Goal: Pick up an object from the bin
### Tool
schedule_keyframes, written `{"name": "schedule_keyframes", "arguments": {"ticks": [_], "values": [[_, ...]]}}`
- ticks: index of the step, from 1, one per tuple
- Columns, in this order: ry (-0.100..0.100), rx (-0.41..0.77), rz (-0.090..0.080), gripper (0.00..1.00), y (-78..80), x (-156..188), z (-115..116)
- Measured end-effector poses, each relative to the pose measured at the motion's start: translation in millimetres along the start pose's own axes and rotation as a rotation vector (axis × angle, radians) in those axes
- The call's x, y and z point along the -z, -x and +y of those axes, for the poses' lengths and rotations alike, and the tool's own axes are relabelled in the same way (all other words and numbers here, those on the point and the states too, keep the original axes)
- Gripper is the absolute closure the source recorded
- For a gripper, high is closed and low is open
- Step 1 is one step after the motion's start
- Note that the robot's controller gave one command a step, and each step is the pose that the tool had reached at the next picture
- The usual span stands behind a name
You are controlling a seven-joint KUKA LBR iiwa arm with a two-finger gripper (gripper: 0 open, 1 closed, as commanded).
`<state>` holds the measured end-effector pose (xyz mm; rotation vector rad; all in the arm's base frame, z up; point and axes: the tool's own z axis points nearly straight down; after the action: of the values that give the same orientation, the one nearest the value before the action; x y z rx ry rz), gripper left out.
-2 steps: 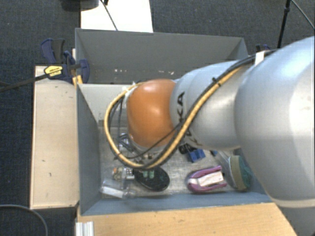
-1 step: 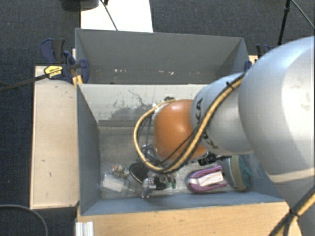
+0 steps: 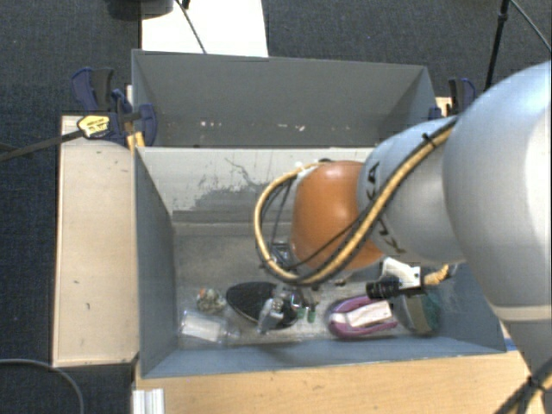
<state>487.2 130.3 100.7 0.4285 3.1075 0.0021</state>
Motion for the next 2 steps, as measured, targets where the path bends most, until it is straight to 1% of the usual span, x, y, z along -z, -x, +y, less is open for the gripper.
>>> {"name": "schedule_keyframes", "arguments": {"ticks": [1, 2], "values": [[0.002, -0.111, -0.002, 0.00, 2.7, 17, 4], [0.002, -0.383, 0.000, 0.00, -2.1, -29, 2]]}}
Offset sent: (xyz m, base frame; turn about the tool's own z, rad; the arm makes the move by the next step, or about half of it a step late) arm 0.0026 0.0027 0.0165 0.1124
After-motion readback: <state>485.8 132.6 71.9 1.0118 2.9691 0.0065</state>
